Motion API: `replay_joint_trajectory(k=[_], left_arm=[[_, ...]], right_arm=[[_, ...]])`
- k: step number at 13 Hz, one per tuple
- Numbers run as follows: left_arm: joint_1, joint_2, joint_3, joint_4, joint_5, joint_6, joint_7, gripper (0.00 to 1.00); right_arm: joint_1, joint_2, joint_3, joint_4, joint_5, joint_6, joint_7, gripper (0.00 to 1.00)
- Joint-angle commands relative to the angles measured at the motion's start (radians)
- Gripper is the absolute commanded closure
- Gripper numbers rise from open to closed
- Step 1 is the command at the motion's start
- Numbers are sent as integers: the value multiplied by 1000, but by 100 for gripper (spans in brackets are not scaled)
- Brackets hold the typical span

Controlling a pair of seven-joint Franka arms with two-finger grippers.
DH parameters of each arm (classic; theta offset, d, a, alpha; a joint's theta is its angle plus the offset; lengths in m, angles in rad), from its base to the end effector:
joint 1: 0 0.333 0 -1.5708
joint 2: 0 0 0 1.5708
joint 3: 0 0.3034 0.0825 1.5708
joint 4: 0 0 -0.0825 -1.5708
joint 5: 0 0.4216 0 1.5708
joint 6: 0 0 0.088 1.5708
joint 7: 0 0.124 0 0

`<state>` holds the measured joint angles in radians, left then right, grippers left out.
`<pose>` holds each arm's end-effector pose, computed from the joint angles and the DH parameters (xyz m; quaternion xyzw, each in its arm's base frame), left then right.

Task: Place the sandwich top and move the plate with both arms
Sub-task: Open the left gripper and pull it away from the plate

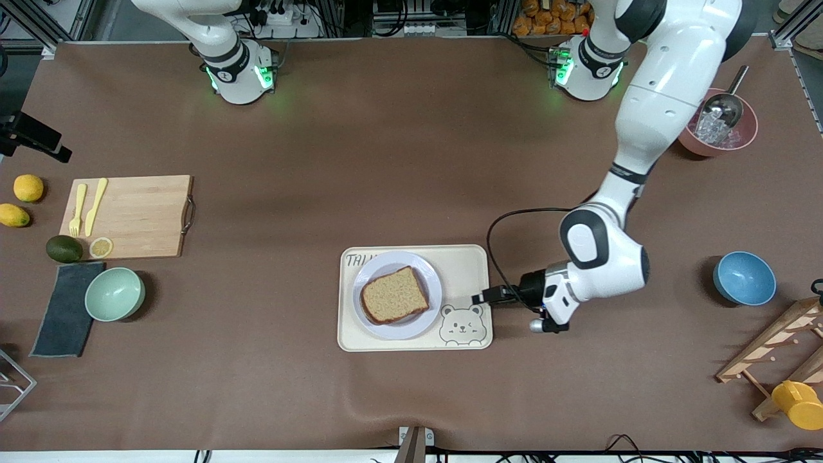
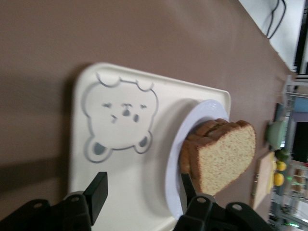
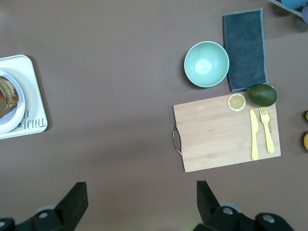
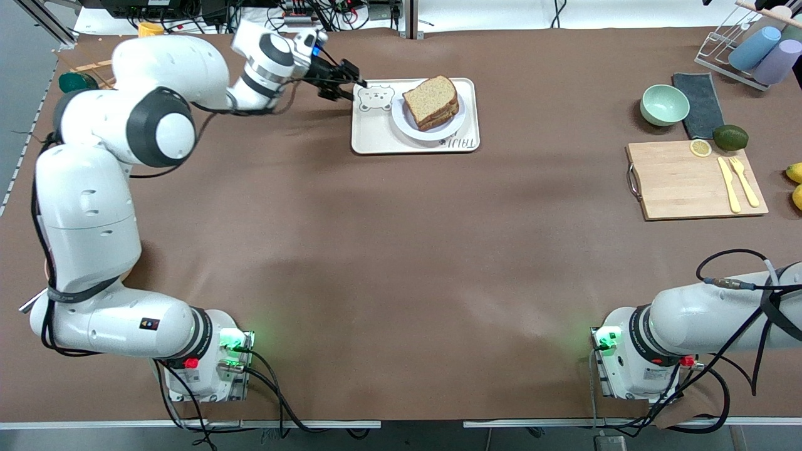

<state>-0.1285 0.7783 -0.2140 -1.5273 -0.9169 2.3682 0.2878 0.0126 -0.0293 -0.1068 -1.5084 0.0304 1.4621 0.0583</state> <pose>0.7022 -0.2486 0.1715 0.9208 0.0498 0.0115 0.3867 0.5695 -0.0507 0.6339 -0.9970 0.0746 0.0083 0.0168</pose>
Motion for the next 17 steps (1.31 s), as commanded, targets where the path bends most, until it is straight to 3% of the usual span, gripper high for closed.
replay_joint_trajectory(k=[1, 4, 12, 15, 17], left_arm=[[58, -100, -1, -20, 192, -88, -94, 32], [128, -187, -2, -19, 428, -184, -195, 32], [270, -421, -1, 19, 775, -568, -209, 30], [270, -520, -1, 21, 898, -680, -286, 25], [286, -576, 1, 21, 909, -737, -314, 10]], right_arm=[[0, 2, 1, 11, -6, -11, 8, 0], [0, 2, 1, 11, -6, -11, 8, 0], [0, 2, 1, 11, -6, -11, 12, 0], [1, 2, 1, 11, -4, -11, 14, 0], [1, 2, 1, 11, -4, -11, 14, 0]])
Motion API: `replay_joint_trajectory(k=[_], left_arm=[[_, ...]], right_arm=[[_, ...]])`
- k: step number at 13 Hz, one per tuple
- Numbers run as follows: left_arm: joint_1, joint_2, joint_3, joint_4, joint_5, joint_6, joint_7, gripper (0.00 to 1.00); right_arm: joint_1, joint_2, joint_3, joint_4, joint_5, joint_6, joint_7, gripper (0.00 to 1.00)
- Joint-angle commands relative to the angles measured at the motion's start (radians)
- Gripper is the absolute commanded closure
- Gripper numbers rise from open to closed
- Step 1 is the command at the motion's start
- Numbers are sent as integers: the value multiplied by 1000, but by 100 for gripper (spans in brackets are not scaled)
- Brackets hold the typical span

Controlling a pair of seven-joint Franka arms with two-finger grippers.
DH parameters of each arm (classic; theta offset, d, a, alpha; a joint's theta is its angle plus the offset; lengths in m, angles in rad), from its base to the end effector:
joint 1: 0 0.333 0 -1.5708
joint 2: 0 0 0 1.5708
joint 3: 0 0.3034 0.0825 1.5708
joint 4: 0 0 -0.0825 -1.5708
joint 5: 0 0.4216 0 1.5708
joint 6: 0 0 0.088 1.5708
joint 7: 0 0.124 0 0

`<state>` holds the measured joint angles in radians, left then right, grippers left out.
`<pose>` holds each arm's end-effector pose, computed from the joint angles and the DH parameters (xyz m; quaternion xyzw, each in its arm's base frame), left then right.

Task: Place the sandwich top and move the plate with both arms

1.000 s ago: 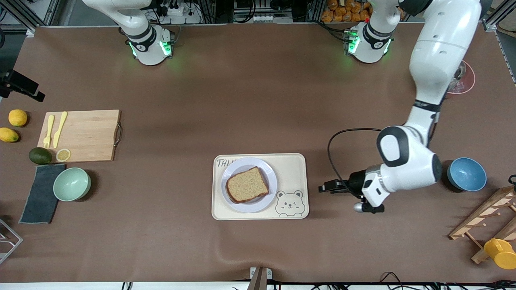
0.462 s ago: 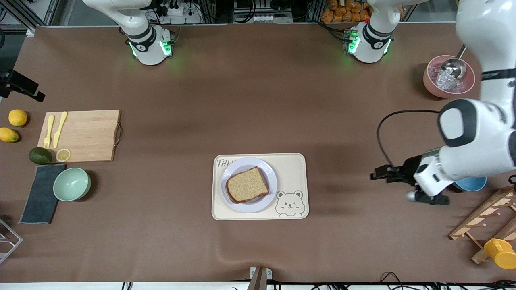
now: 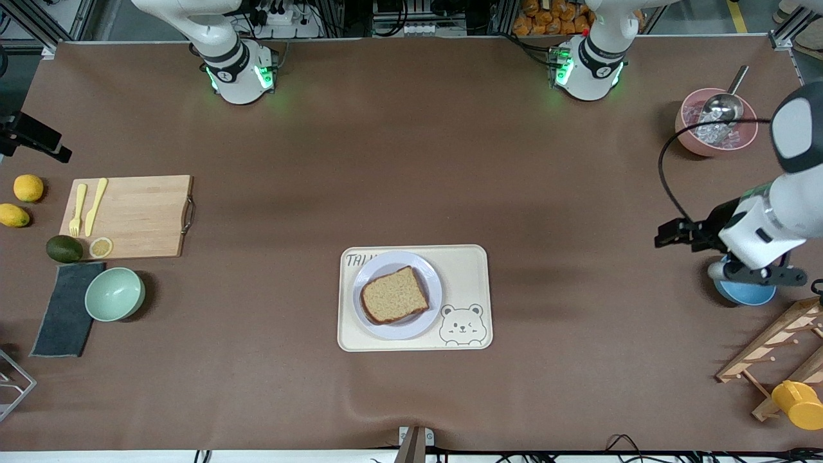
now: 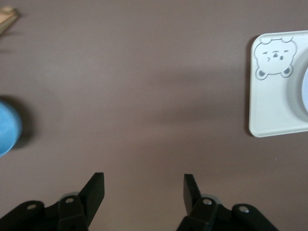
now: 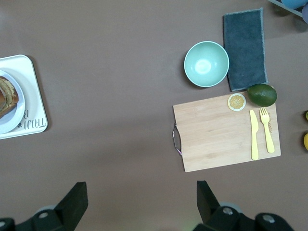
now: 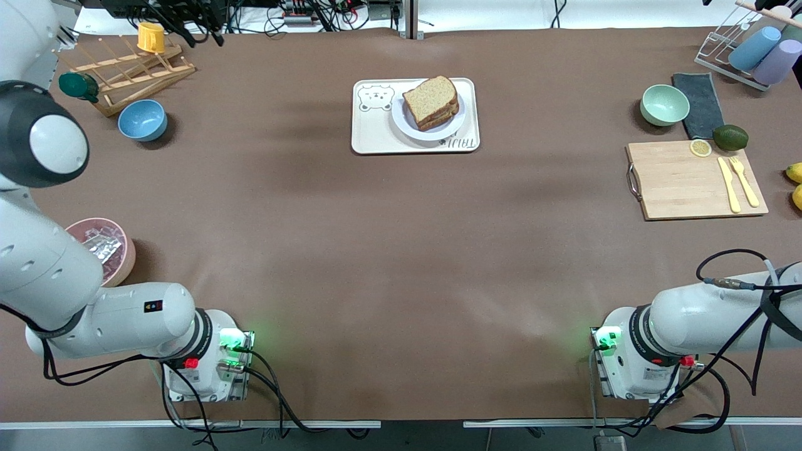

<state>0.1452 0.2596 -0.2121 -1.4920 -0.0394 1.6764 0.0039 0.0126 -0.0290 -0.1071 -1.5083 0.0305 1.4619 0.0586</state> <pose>0.6638 -0.0362 0.4840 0.9979 -0.0301 -0.0362 0.0455 0.5696 -0.0508 0.6338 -0.9970 0.0749 0.0085 0.0169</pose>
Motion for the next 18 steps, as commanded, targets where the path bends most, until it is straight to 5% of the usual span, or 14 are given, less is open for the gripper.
replay_joint_trajectory(k=[1, 13, 18], left_arm=[[46, -86, -6, -17, 32, -61, -21, 0], [33, -311, -4, -72, 49, -172, -28, 0], [-145, -373, 177, -146, 56, -145, -33, 0]], right_arm=[[1, 1, 1, 11, -4, -11, 13, 0], [1, 1, 1, 11, -4, -11, 17, 0], [3, 1, 1, 11, -4, -11, 17, 0]])
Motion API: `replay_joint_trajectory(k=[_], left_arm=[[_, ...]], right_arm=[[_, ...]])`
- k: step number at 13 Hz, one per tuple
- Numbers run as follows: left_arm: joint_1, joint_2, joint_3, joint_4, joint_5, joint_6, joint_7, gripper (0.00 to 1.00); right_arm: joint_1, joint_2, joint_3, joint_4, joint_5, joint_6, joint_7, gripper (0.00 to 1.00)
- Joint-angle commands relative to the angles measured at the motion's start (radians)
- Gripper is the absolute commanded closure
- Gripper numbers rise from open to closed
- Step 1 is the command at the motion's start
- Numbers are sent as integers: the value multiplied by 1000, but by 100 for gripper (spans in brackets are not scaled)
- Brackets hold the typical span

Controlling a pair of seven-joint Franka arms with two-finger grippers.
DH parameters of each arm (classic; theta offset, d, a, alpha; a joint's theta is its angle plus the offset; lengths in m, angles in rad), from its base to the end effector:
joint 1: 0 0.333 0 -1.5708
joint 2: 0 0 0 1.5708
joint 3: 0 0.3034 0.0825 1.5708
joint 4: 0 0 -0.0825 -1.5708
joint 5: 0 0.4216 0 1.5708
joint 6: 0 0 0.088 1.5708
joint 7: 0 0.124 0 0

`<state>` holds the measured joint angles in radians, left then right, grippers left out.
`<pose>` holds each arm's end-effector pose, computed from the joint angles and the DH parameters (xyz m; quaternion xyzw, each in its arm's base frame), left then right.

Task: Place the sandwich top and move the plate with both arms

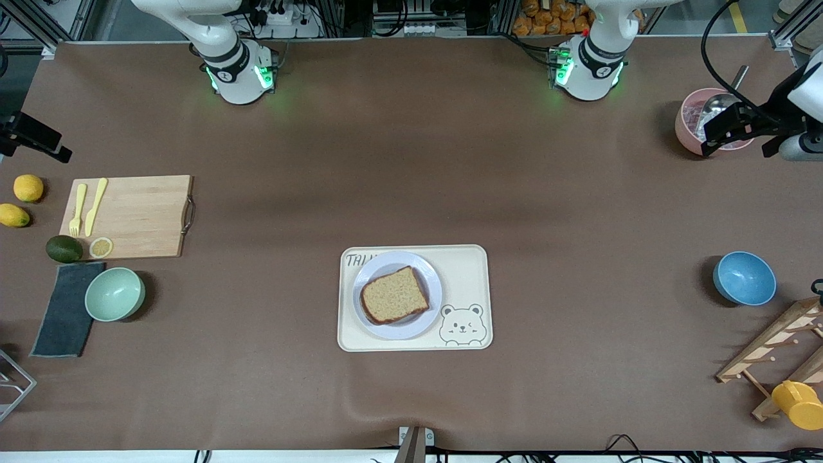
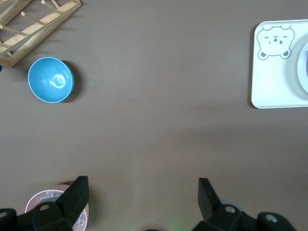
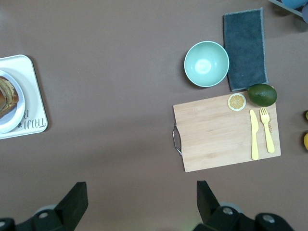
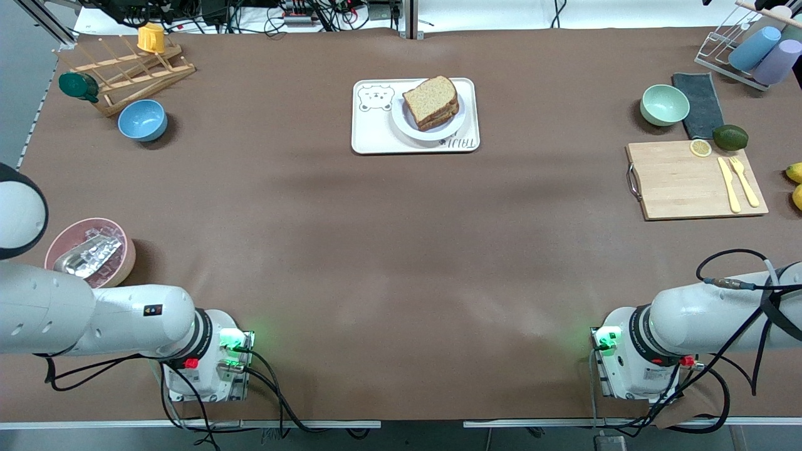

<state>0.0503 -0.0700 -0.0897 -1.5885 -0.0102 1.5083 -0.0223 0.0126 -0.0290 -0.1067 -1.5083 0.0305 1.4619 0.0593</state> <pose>0.5640 -0.0252 0.6208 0.9999 -0.0087 -0.0053 0.0018 0.5696 -0.0506 0.6338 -0.9970 0.0751 0.0085 0.0169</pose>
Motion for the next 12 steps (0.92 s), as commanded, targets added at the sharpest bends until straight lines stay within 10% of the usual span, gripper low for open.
replay_joint_trajectory(k=[1, 12], left_arm=[[-56, -48, 62, -50, 27, 21, -10, 0], [-115, -51, 96, -45, 55, 10, -94, 0]], right_arm=[[3, 1, 1, 11, -4, -11, 16, 0], [4, 1, 1, 11, -4, -11, 16, 0]])
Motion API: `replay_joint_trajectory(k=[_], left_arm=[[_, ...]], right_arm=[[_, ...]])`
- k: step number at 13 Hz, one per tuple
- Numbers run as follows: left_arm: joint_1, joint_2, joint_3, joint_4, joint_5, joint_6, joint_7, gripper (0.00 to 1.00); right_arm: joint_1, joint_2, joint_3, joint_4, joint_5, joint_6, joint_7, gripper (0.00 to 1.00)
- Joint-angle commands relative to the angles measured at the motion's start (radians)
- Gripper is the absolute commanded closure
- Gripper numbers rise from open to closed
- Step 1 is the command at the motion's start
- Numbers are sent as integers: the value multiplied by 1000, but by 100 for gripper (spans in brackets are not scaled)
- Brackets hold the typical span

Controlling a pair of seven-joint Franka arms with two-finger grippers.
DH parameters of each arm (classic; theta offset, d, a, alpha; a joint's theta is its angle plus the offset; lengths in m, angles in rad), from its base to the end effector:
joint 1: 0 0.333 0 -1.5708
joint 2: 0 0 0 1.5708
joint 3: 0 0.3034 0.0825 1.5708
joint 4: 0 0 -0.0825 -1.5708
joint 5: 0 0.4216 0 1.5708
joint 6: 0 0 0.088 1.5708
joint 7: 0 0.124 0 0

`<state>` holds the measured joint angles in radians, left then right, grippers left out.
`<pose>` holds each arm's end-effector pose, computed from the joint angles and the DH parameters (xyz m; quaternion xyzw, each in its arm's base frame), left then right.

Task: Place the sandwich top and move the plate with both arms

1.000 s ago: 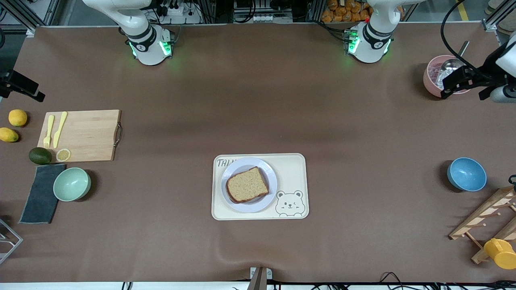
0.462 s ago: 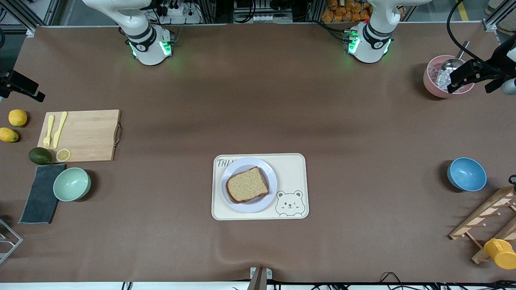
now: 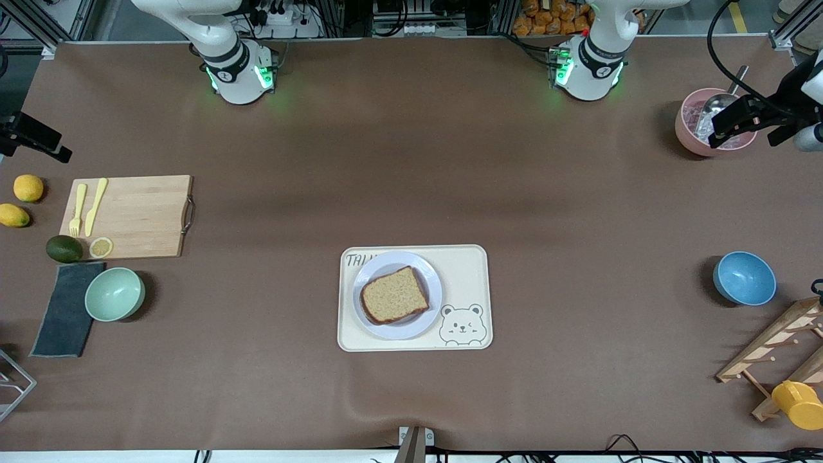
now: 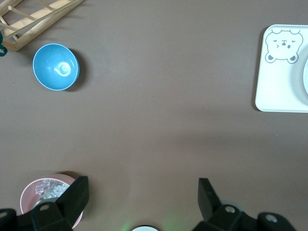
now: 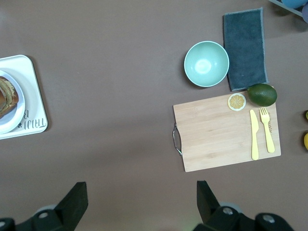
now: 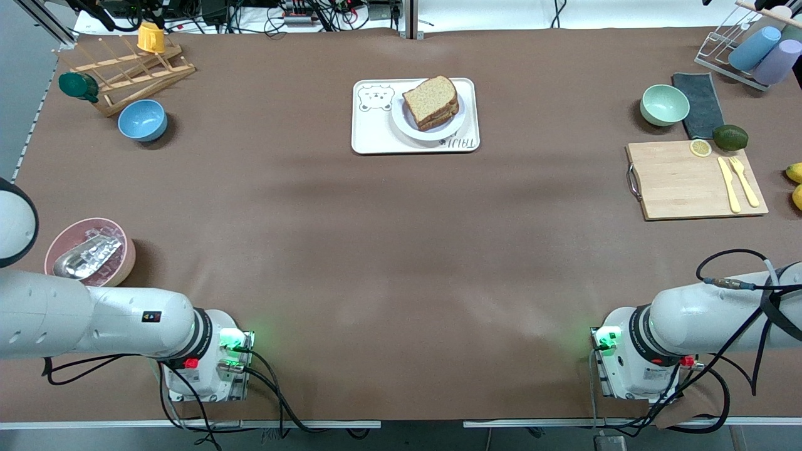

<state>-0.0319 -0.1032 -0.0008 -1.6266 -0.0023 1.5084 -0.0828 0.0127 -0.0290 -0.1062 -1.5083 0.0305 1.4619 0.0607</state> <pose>0.5538 -0.0184 0.6204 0.9997 0.0250 -0.0076 0.0007 0.5696 -0.0502 0.6338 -0.9970 0.0755 0.0085 0.0169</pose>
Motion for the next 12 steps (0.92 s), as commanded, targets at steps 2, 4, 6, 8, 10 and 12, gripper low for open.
replay_joint_trajectory(k=[2, 4, 6, 8, 10, 12], left_arm=[[-37, -13, 2, 19, 79, 9, -32, 0], [-26, 14, 1, 51, 79, 7, -23, 0], [-25, 19, -1, 56, 68, 7, -23, 0], [-28, 22, -1, 54, 67, 7, -18, 0], [-29, 22, -2, 54, 59, 7, -15, 0], [-31, 23, -2, 54, 59, 7, -17, 0]], right_arm=[[4, 1, 0, 11, -4, -11, 15, 0], [4, 1, 2, 11, -4, -11, 15, 0], [4, 1, 0, 11, -4, -11, 13, 0], [4, 1, 0, 11, -4, -11, 13, 0], [4, 1, 2, 11, -4, -11, 13, 0], [4, 1, 0, 11, -4, -11, 13, 0]])
